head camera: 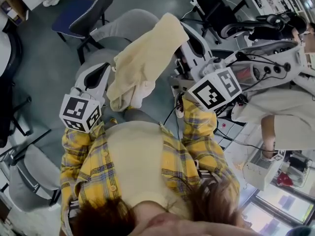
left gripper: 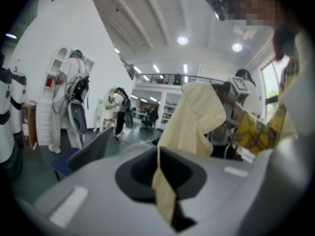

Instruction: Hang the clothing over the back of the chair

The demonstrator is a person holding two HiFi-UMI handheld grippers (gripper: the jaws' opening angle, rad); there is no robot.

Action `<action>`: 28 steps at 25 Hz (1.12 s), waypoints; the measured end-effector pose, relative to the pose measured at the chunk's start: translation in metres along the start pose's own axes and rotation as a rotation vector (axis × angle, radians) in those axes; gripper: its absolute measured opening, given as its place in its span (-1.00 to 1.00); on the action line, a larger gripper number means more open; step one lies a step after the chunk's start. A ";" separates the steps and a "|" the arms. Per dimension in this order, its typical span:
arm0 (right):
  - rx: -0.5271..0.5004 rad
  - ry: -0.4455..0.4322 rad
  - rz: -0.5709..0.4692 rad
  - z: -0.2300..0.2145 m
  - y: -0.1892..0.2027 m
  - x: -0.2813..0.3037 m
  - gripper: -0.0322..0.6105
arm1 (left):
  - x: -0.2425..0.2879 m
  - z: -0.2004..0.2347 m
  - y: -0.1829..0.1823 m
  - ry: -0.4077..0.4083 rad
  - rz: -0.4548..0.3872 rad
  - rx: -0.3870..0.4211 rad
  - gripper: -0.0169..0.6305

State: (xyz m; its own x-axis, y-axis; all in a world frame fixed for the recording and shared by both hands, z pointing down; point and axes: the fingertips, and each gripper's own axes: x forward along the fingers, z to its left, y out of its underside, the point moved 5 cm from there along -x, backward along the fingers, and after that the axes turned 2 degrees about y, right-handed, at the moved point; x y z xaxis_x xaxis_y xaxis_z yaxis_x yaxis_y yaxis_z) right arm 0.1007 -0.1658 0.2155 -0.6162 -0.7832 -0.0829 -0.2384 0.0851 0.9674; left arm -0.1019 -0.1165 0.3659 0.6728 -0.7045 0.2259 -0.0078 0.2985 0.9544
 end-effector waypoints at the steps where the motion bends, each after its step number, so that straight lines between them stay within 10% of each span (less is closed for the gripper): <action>1: 0.001 0.006 -0.002 -0.005 -0.002 0.001 -0.84 | 0.003 0.001 -0.002 -0.001 0.002 -0.001 -0.92; 28: -0.118 0.244 -0.062 -0.142 -0.034 0.021 -0.84 | 0.071 0.011 -0.007 -0.008 0.043 -0.011 -0.92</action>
State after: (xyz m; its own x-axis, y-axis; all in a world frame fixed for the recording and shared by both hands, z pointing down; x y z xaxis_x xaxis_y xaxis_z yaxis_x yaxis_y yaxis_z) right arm 0.2026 -0.2722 0.2146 -0.4002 -0.9113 -0.0969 -0.1725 -0.0289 0.9846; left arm -0.0621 -0.1756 0.3773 0.6663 -0.6958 0.2681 -0.0281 0.3359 0.9415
